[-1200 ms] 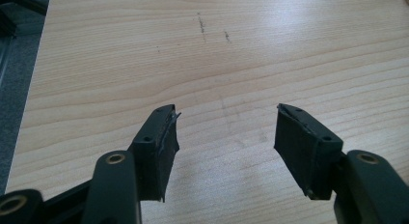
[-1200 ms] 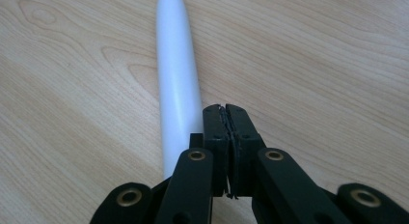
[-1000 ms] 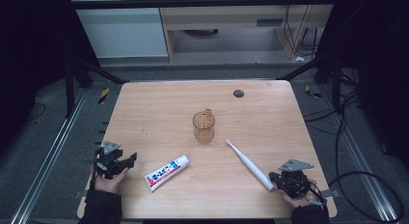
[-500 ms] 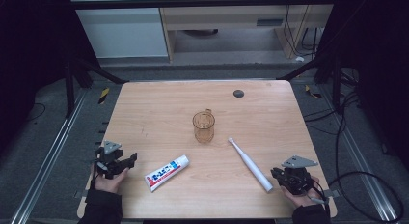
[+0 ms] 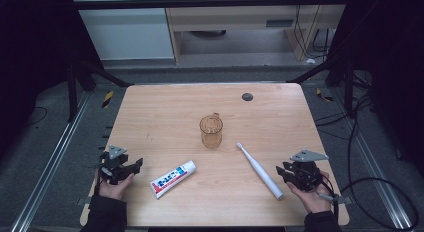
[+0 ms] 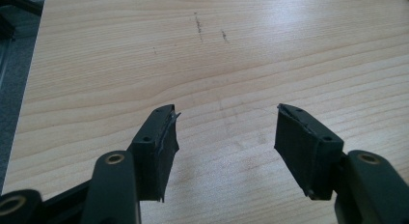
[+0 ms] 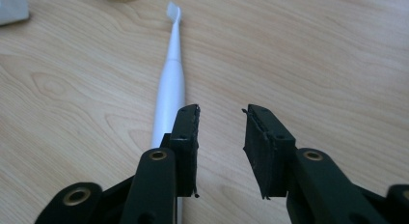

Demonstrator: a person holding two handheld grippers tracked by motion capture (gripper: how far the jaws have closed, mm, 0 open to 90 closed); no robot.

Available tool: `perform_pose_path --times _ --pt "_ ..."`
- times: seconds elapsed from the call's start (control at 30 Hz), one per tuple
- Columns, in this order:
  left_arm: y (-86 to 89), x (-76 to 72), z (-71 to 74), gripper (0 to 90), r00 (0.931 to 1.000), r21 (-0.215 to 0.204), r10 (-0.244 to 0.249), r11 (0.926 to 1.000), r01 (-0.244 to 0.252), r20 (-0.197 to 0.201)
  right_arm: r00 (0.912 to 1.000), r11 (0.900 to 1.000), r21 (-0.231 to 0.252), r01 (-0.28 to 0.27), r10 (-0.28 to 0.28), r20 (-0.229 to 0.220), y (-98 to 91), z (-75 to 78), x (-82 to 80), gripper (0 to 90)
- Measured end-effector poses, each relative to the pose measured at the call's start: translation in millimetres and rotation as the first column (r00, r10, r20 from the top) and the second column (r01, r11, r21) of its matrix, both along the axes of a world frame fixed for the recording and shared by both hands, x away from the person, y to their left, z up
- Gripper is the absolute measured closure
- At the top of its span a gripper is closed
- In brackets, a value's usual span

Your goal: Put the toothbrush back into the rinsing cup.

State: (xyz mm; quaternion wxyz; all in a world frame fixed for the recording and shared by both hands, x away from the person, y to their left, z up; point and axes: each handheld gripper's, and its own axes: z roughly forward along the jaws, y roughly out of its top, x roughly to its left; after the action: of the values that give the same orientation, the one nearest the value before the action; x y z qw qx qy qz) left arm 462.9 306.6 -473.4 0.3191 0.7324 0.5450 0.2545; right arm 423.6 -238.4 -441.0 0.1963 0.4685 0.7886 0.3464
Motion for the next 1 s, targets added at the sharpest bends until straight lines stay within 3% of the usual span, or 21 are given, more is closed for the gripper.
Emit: perform_pose_path --times 0.3,0.47,0.57,1.0 --pt "-0.5 0.3 -0.5 39.2 1.0000 0.005 -0.003 1.0000 0.003 -0.002 0.9985 1.0000 -0.006 -0.007 0.007 -0.054 16.6 21.6 21.4 63.3" --pt "-1.0 0.4 -0.5 39.1 1.0000 0.008 -0.006 1.0000 0.006 -0.001 0.9972 0.9997 -0.020 -0.016 0.014 -0.073 25.2 25.1 30.6 62.0" --pt "-1.2 0.7 -0.8 39.0 1.0000 0.009 -0.007 0.9999 0.007 -0.003 0.9961 0.9979 -0.057 -0.029 0.024 -0.085 35.9 27.3 40.4 61.8" --pt "-1.6 0.9 -1.0 39.0 0.9999 0.013 -0.011 0.9999 0.011 -0.004 0.9855 0.9928 -0.090 -0.078 0.063 -0.158 63.6 28.2 64.2 61.6"
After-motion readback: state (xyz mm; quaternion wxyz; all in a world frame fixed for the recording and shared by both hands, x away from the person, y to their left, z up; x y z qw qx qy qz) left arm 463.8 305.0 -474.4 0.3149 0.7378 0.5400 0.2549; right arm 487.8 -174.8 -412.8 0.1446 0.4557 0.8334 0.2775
